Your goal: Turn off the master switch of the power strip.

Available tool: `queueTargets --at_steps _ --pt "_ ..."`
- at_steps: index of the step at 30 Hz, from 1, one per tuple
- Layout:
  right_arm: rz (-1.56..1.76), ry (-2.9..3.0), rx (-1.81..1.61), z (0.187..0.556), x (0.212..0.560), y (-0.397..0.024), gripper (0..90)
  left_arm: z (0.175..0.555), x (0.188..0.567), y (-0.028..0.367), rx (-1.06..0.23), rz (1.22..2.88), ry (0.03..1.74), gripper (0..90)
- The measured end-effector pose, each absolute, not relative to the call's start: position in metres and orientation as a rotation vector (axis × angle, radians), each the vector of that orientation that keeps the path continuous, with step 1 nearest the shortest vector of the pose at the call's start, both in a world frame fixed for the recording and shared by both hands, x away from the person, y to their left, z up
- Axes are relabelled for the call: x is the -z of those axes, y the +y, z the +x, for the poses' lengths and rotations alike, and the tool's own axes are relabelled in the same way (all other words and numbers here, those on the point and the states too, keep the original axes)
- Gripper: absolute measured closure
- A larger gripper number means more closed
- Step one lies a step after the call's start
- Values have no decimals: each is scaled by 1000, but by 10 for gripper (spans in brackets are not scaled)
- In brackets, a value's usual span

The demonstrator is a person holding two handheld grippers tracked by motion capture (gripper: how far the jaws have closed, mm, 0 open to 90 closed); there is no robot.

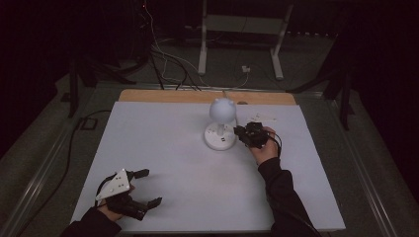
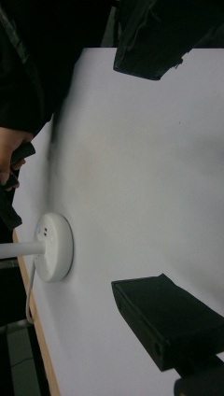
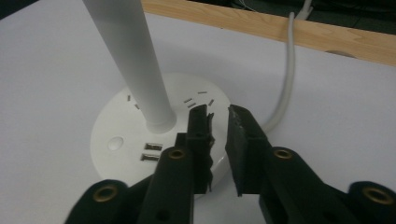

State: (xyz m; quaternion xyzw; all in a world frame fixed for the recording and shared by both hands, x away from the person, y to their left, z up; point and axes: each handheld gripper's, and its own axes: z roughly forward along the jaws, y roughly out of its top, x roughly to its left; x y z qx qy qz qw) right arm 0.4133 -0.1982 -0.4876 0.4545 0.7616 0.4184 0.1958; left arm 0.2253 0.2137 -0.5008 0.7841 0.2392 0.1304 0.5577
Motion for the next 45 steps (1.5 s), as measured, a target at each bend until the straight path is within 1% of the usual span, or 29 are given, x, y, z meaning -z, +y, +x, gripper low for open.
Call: queueTargets --at_steps 3,8,10,17,45 --pt "1270 2133 -1163 414 488 -197 824 226 501 214 -307 1847 564 4" --pt "1284 2111 -1159 415 489 -194 886 226 501 214 -306 1846 565 4" --pt "1283 2101 -1151 415 490 -193 897 226 501 214 -305 1846 567 4" --pt "1269 2110 -1092 416 492 -188 900 225 501 214 -306 1849 566 4" --pt "1264 2145 -1087 418 507 -176 900 225 501 214 -303 1849 565 4"
